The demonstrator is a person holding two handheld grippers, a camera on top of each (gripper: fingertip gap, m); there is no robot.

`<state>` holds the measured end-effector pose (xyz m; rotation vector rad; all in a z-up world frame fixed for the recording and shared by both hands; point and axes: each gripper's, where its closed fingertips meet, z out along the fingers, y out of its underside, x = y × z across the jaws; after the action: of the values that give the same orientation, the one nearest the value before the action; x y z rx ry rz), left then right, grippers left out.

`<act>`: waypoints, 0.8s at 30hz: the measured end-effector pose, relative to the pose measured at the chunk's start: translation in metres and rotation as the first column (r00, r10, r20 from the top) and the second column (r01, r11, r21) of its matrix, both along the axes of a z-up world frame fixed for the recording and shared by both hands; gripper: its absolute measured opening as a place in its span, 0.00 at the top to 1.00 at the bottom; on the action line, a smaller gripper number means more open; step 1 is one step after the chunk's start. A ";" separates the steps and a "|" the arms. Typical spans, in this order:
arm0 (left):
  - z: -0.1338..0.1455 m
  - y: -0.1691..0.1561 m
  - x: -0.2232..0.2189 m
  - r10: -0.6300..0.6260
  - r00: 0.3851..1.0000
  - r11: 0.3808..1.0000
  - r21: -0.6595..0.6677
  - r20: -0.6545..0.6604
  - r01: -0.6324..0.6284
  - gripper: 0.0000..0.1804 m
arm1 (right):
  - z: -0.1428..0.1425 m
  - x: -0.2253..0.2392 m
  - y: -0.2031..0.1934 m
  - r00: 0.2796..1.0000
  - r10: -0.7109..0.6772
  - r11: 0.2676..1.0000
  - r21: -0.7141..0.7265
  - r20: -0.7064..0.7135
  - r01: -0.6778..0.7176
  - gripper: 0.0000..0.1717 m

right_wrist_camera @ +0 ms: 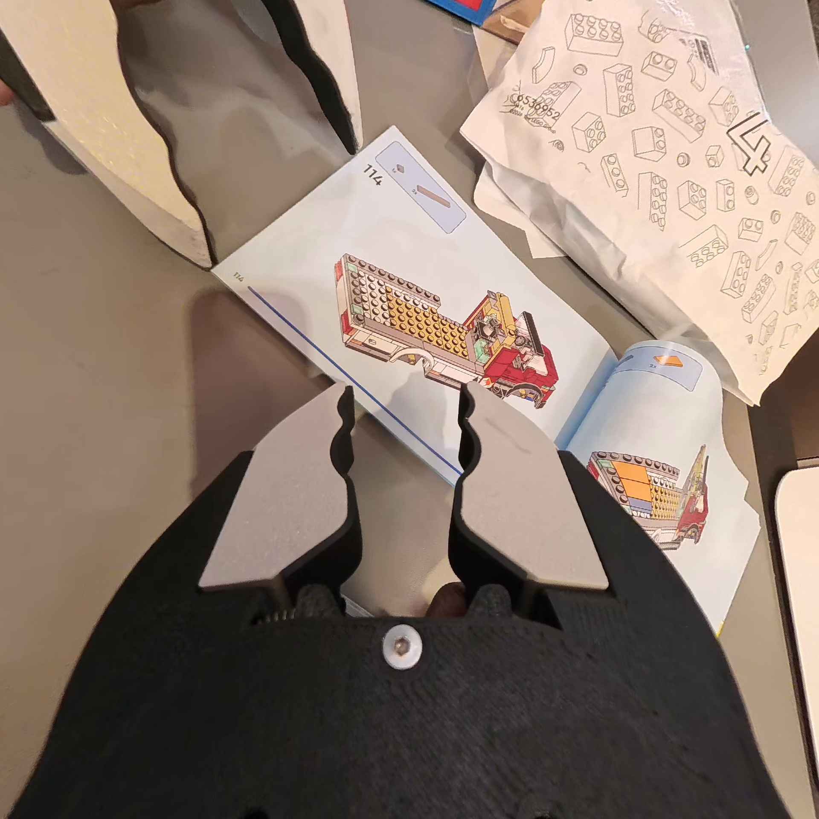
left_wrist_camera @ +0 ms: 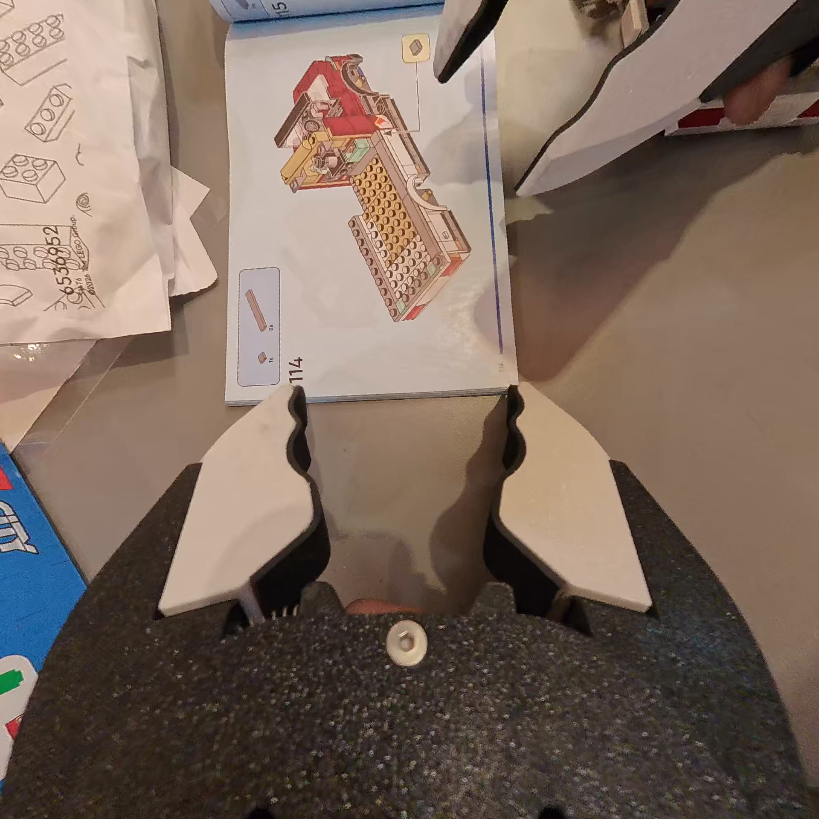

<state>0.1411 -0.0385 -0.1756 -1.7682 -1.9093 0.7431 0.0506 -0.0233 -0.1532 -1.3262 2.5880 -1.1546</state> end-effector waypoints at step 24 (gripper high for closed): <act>-0.002 -0.004 -0.004 0.032 0.999 0.999 0.011 0.004 -0.032 0.53 | -0.011 0.011 0.006 0.998 0.046 0.999 0.023 -0.031 -0.045 0.73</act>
<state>0.1375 -0.0421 -0.1777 -1.7373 -1.9454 0.7392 0.0620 -0.0174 -0.1643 -1.4025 2.5692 -1.1039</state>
